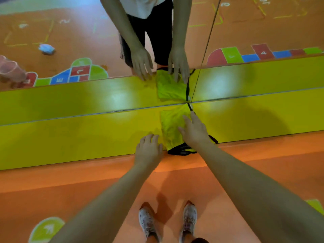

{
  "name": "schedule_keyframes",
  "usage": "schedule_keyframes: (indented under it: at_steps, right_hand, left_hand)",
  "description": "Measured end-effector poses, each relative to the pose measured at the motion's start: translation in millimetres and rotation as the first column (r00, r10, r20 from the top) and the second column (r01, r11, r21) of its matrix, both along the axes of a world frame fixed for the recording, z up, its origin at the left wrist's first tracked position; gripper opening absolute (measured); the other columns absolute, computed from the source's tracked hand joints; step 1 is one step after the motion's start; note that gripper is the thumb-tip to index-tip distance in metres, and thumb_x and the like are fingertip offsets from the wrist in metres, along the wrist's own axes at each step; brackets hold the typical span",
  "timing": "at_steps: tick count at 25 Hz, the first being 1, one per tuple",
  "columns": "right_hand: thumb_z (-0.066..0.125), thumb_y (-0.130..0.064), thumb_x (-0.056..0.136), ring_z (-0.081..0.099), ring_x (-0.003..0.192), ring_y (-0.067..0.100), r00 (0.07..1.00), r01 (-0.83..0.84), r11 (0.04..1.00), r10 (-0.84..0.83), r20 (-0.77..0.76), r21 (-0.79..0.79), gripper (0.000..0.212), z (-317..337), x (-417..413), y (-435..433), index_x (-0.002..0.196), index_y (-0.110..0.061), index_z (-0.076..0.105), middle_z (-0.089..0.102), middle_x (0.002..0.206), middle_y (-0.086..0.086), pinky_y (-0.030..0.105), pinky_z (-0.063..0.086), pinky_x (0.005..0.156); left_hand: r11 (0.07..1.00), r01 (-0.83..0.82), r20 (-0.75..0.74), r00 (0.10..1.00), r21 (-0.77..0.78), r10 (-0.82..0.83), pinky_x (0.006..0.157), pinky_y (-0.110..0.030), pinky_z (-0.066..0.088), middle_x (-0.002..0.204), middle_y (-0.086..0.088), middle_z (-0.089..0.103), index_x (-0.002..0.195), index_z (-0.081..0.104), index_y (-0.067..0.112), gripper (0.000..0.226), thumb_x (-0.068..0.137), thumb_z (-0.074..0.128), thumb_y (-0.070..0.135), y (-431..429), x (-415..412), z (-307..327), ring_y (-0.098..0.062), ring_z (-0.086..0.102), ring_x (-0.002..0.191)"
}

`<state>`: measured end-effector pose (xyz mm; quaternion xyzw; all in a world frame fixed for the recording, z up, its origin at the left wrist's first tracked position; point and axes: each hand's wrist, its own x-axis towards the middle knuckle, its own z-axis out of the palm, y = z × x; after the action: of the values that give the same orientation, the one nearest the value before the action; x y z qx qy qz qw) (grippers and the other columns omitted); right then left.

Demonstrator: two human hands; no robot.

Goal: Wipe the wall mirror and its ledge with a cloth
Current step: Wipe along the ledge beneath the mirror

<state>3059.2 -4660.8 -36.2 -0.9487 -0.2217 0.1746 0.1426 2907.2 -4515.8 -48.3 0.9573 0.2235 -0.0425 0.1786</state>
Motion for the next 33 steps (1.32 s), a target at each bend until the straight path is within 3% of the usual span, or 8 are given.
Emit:
schedule_keyframes:
  at_steps: [3, 7, 12, 18, 24, 30, 33]
  right_hand:
    - [0.034, -0.057, 0.105, -0.006, 0.158, 0.022, 0.992, -0.107, 0.994, 0.106, 0.069, 0.016, 0.064, -28.4, -5.7, 16.1, 0.161, -0.030, 0.021, -0.002, 0.172, 0.005, 0.044, 0.001, 0.128]
    - [0.021, -0.069, 0.102, -0.023, 0.155, 0.018, 0.964, -0.234, 0.967, 0.244, 0.107, -0.098, 0.069, -50.0, -7.8, 35.2, 0.162, -0.040, 0.004, -0.019, 0.170, -0.002, 0.046, -0.010, 0.126]
    - [0.019, -0.070, 0.100, -0.019, 0.156, 0.017, 0.988, -0.079, 0.993, 0.089, 0.124, -0.086, 0.071, -54.3, 16.1, 6.2, 0.162, -0.039, 0.007, -0.014, 0.171, -0.003, 0.044, -0.007, 0.127]
    - [0.010, -0.079, 0.094, -0.028, 0.153, 0.030, 0.986, -0.076, 0.982, 0.101, 0.136, -0.172, 0.076, -56.8, 47.1, 7.1, 0.159, -0.043, -0.006, -0.022, 0.169, 0.004, 0.058, -0.020, 0.121]
    - [0.010, -0.076, 0.095, -0.024, 0.154, 0.030, 0.991, -0.005, 0.979, 0.032, 0.132, -0.203, 0.075, -56.7, 49.8, 27.0, 0.161, -0.042, -0.004, -0.016, 0.170, 0.001, 0.062, -0.018, 0.120]
    - [0.010, -0.073, 0.096, -0.020, 0.156, 0.029, 0.990, 0.073, 0.972, -0.043, 0.135, -0.222, 0.078, -56.9, 28.7, 62.8, 0.162, -0.035, -0.006, -0.015, 0.171, 0.001, 0.058, -0.012, 0.123]
    - [0.009, -0.071, 0.097, -0.018, 0.156, 0.031, 0.988, 0.078, 0.971, -0.045, 0.145, -0.227, 0.079, -57.9, 2.9, 100.0, 0.162, -0.031, -0.007, -0.015, 0.171, 0.003, 0.059, -0.010, 0.124]
  left_hand:
    - [0.990, 0.069, 0.191, 0.977, 0.126, -0.093, 0.102, -0.049, 0.051, 0.136, -0.011, 0.062, 0.127, 0.065, 0.015, 0.040, 0.099, 0.045, 0.035, 6.4, -15.7, -31.4, -0.035, 0.054, 0.133]
    - [0.985, 0.093, 0.292, 0.947, 0.145, -0.132, 0.113, -0.045, 0.039, 0.149, -0.011, 0.053, 0.135, 0.061, 0.014, 0.036, 0.102, 0.053, 0.027, -3.0, -15.2, -50.3, -0.032, 0.041, 0.145]
    - [0.973, 0.158, 0.353, 0.912, 0.168, -0.209, 0.117, -0.048, 0.035, 0.150, -0.008, 0.053, 0.134, 0.062, 0.012, 0.036, 0.103, 0.050, 0.025, -4.6, -4.4, -51.6, -0.032, 0.041, 0.146]
    - [0.962, 0.128, 0.303, 0.932, 0.243, -0.200, 0.118, -0.052, 0.033, 0.153, -0.009, 0.051, 0.138, 0.061, 0.014, 0.040, 0.105, 0.044, 0.028, 6.6, -4.7, -70.2, -0.032, 0.040, 0.147]
    - [0.947, 0.162, 0.324, 0.912, 0.279, -0.251, 0.121, -0.058, 0.028, 0.163, -0.008, 0.037, 0.144, 0.058, 0.014, 0.043, 0.105, 0.047, 0.030, 6.3, -26.3, -85.3, -0.032, 0.030, 0.153]
    - [0.943, 0.064, 0.300, 0.939, 0.325, -0.167, 0.122, -0.061, 0.025, 0.164, -0.009, 0.034, 0.148, 0.054, 0.016, 0.049, 0.108, 0.037, 0.036, 62.6, -62.0, -84.8, -0.033, 0.028, 0.154]
    - [0.947, 0.014, 0.321, 0.939, 0.321, -0.123, 0.122, -0.060, 0.025, 0.163, -0.010, 0.037, 0.148, 0.055, 0.016, 0.047, 0.107, 0.041, 0.035, 99.4, -93.9, -84.9, -0.034, 0.030, 0.153]
